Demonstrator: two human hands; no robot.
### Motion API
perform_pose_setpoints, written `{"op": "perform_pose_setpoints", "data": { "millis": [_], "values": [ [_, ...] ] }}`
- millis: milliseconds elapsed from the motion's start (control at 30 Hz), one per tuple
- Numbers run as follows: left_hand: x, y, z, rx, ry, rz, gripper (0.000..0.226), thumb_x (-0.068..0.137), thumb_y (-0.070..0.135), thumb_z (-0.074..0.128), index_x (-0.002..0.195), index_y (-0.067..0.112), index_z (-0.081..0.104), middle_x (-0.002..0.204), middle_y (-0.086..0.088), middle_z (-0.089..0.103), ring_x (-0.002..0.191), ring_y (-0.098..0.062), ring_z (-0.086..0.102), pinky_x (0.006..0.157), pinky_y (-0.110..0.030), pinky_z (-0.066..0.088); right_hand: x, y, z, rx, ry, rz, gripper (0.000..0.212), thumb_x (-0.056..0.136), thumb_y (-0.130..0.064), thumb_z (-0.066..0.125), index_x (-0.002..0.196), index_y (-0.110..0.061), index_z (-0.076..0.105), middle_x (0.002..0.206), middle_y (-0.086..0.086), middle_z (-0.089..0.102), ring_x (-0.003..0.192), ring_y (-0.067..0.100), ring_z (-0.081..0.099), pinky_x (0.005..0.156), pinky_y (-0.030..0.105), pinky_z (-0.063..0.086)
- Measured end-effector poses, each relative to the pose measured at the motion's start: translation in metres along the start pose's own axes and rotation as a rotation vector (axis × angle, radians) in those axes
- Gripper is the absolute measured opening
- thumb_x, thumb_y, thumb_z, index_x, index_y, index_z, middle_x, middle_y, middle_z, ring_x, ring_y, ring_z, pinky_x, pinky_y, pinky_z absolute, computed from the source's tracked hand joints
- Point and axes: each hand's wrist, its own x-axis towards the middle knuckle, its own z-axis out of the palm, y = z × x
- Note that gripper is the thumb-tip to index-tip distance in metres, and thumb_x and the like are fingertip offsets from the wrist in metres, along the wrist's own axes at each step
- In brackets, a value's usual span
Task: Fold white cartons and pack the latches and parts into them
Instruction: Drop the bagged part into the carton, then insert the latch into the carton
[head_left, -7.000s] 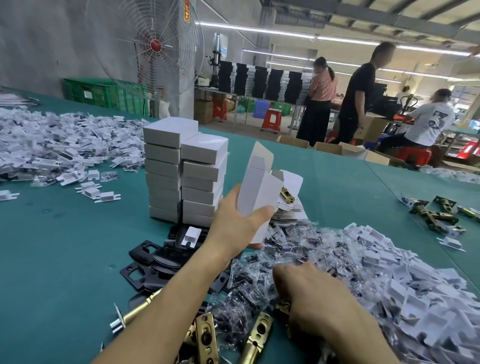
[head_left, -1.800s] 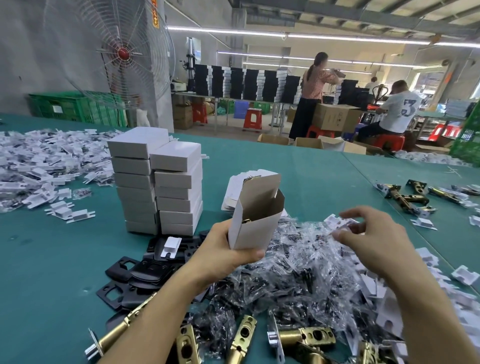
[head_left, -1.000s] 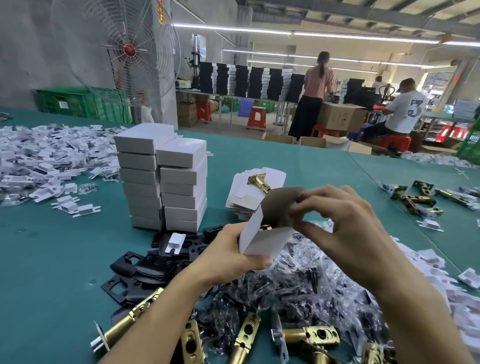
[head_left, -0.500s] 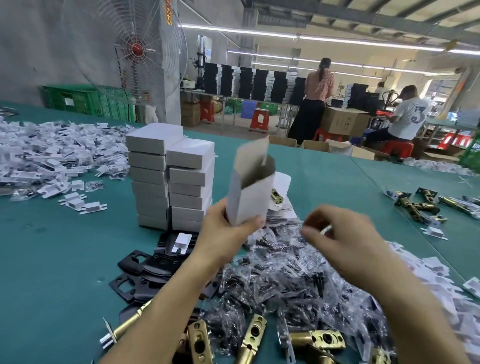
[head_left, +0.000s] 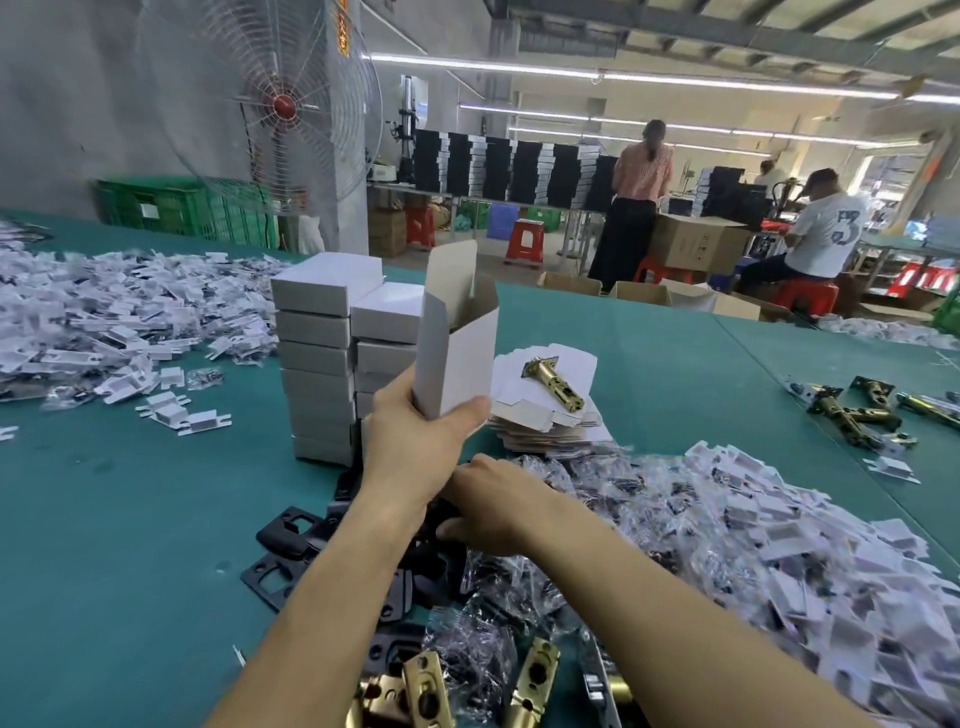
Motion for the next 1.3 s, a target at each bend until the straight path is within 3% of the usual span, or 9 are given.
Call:
{"op": "perform_pose_setpoints", "data": {
  "millis": [100,300,467,567,700,800,867,1067,1300],
  "values": [
    [-0.001,0.000,0.000,-0.004,-0.018,-0.005,0.031,0.075,0.017,0.085,0.095,0.034,0.069,0.083,0.025,0.072,0.078,-0.001,0.069,0.065,-0.027,0.055,-0.003,0.000,0.003,0.097,-0.041,-0.007,0.040,0.090,-0.023,0.062,0.129,-0.019,0.056,0.130,0.014,0.059,0.117,0.034,0.056,0.093,0.043,0.049],
    [-0.004,0.001,0.002,-0.007,-0.033,-0.001,0.030,0.075,0.015,0.085,0.090,0.035,0.068,0.083,0.021,0.073,0.082,-0.003,0.069,0.070,-0.033,0.059,-0.004,-0.009,0.011,-0.112,0.082,-0.012,0.024,0.090,-0.029,0.053,0.104,-0.013,0.064,0.108,0.014,0.065,0.093,0.037,0.062,0.067,0.037,0.040],
    [-0.007,0.003,0.006,-0.047,-0.040,0.012,0.029,0.075,0.012,0.084,0.088,0.032,0.069,0.081,0.021,0.073,0.080,-0.005,0.070,0.063,-0.026,0.057,-0.005,0.005,0.008,0.152,0.181,0.156,0.015,0.098,-0.020,0.046,0.107,-0.012,0.056,0.096,0.016,0.059,0.087,0.042,0.061,0.067,0.041,0.046],
    [-0.010,0.005,0.010,-0.068,-0.065,0.052,0.029,0.076,0.011,0.084,0.086,0.032,0.068,0.079,0.022,0.073,0.074,0.003,0.068,0.057,-0.017,0.054,-0.018,0.027,-0.007,0.323,0.370,0.282,0.014,0.097,-0.015,0.053,0.100,-0.013,0.066,0.092,0.013,0.068,0.082,0.034,0.064,0.070,0.038,0.051],
    [-0.014,0.005,0.009,0.064,-0.145,0.148,0.036,0.077,0.020,0.085,0.089,0.046,0.065,0.084,0.020,0.071,0.079,0.003,0.065,0.063,-0.017,0.057,-0.055,0.058,-0.039,0.680,0.827,0.419,0.022,0.099,-0.011,0.055,0.110,-0.017,0.074,0.095,0.008,0.075,0.082,0.025,0.070,0.074,0.034,0.057],
    [-0.017,-0.001,0.010,0.197,-0.186,0.204,0.042,0.076,0.016,0.084,0.090,0.050,0.064,0.081,0.023,0.068,0.077,-0.002,0.062,0.057,-0.012,0.045,-0.090,0.059,-0.060,0.895,1.101,0.191,0.025,0.097,-0.007,0.057,0.107,-0.027,0.068,0.097,-0.007,0.073,0.085,0.015,0.072,0.069,0.024,0.058],
    [-0.019,-0.005,0.011,0.219,-0.212,0.200,0.044,0.075,0.013,0.084,0.085,0.052,0.065,0.081,0.024,0.067,0.075,-0.002,0.059,0.055,-0.012,0.044,-0.109,0.050,-0.070,0.803,1.160,0.000,0.025,0.093,-0.009,0.061,0.105,-0.030,0.066,0.099,-0.012,0.071,0.088,0.007,0.071,0.074,0.022,0.057],
    [-0.021,-0.010,0.013,0.216,-0.325,0.179,0.050,0.075,0.015,0.085,0.076,0.061,0.065,0.075,0.031,0.065,0.067,0.005,0.058,0.054,-0.010,0.044,-0.121,0.041,-0.097,0.072,0.907,-0.090,0.024,0.094,-0.028,0.058,0.107,-0.020,0.076,0.090,-0.001,0.071,0.079,0.026,0.056,0.065,0.038,0.047],
    [-0.023,-0.010,0.015,0.198,-0.534,0.063,0.037,0.072,0.022,0.085,0.082,0.053,0.066,0.072,0.026,0.064,0.057,0.003,0.058,0.049,-0.015,0.045,-0.102,0.028,-0.102,0.029,0.607,-0.097,0.018,0.095,-0.018,0.063,0.108,-0.023,0.075,0.103,0.001,0.061,0.091,0.026,0.060,0.069,0.047,0.053]
  ]
}}
